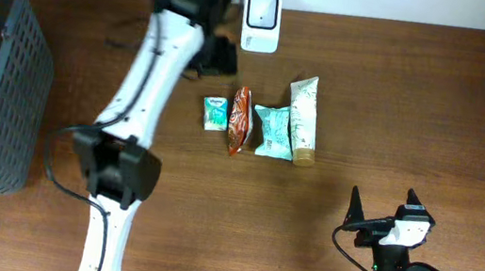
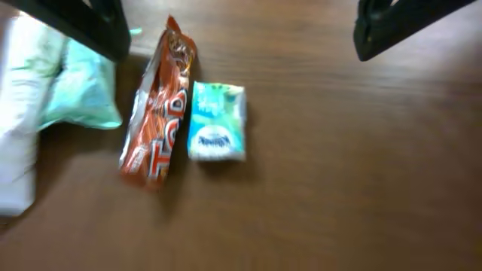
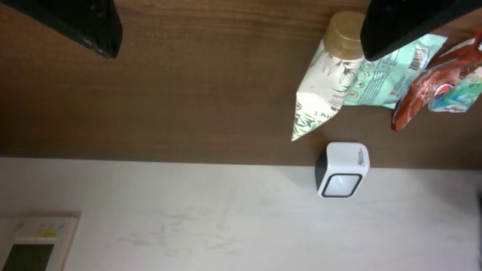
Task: Scan the item barcode
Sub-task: 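Drop the Kleenex packet left of the red bag and park the left arm, then swing the right gripper in over the white Pantene tube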
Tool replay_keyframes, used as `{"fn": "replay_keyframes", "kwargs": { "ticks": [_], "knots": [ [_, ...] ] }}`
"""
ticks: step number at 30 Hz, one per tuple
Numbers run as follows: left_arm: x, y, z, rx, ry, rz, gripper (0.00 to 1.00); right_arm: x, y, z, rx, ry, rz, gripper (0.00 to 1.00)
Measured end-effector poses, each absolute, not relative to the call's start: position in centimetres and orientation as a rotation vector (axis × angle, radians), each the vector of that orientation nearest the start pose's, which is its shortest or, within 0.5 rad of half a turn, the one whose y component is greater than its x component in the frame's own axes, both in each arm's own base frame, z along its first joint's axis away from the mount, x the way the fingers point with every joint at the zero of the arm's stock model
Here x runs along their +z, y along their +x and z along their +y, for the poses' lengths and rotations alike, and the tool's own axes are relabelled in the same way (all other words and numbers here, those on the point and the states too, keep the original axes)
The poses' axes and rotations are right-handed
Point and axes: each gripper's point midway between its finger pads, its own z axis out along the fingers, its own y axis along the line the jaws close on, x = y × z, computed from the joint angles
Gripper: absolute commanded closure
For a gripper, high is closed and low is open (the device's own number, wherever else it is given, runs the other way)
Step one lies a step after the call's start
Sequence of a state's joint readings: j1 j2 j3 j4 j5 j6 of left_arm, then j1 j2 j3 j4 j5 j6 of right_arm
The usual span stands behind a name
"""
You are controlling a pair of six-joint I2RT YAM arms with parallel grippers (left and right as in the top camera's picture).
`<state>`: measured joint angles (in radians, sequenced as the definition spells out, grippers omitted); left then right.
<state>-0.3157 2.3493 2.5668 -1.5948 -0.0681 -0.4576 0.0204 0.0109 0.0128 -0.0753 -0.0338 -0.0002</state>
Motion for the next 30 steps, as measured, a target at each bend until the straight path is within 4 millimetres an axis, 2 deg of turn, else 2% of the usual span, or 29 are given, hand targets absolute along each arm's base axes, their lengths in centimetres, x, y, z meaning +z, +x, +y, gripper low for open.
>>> {"fn": "replay_keyframes", "kwargs": {
  "ticks": [3, 6, 10, 16, 18, 21, 22, 24, 26, 27, 30],
  "knots": [
    [22.4, 47.1, -10.1, -0.042, -0.321, 2.791, 0.01, 15.9, 24.6, 1.1, 0.044, -0.042, 1.644, 0.01],
    [25.1, 48.1, -6.4, -0.04, -0.42, 2.69, 0.01, 15.9, 24.6, 1.1, 0.044, -0.042, 1.644, 0.01],
    [25.5, 48.5, -2.8, -0.01, -0.516, 2.659, 0.01, 15.9, 24.6, 1.1, 0.043, -0.042, 1.644, 0.01],
    [25.4, 48.5, -1.2, 0.0, -0.56, 2.65, 0.01, 16.4, 24.7, 0.3, 0.006, -0.009, 1.62, 0.01],
    [25.4, 48.5, -1.1, 0.001, -0.562, 2.651, 0.01, 18.5, 24.7, 1.1, 0.071, -0.014, 1.537, 0.01],
    [25.4, 48.5, -1.1, 0.001, -0.562, 2.651, 0.01, 21.1, 23.8, 4.9, 0.356, -0.096, 1.437, 0.01],
    [25.4, 48.5, -1.1, 0.0, -0.561, 2.651, 0.01, 22.4, 23.1, 6.3, 0.452, -0.144, 1.387, 0.01],
    [25.4, 48.5, -1.1, 0.001, -0.562, 2.652, 0.01, 25.5, 21.5, 7.8, 0.538, -0.225, 1.252, 0.01],
    [25.4, 48.5, -1.1, 0.001, -0.563, 2.652, 0.01, 27.9, 20.0, 8.5, 0.569, -0.281, 1.141, 0.01],
    [25.4, 48.5, -1.1, 0.001, -0.562, 2.653, 0.01, 30.1, 18.5, 8.9, 0.573, -0.324, 1.033, 0.01],
    [25.4, 48.5, -1.1, 0.001, -0.563, 2.653, 0.01, 34.4, 15.0, 8.6, 0.533, -0.358, 0.801, 0.01]
  ]
}}
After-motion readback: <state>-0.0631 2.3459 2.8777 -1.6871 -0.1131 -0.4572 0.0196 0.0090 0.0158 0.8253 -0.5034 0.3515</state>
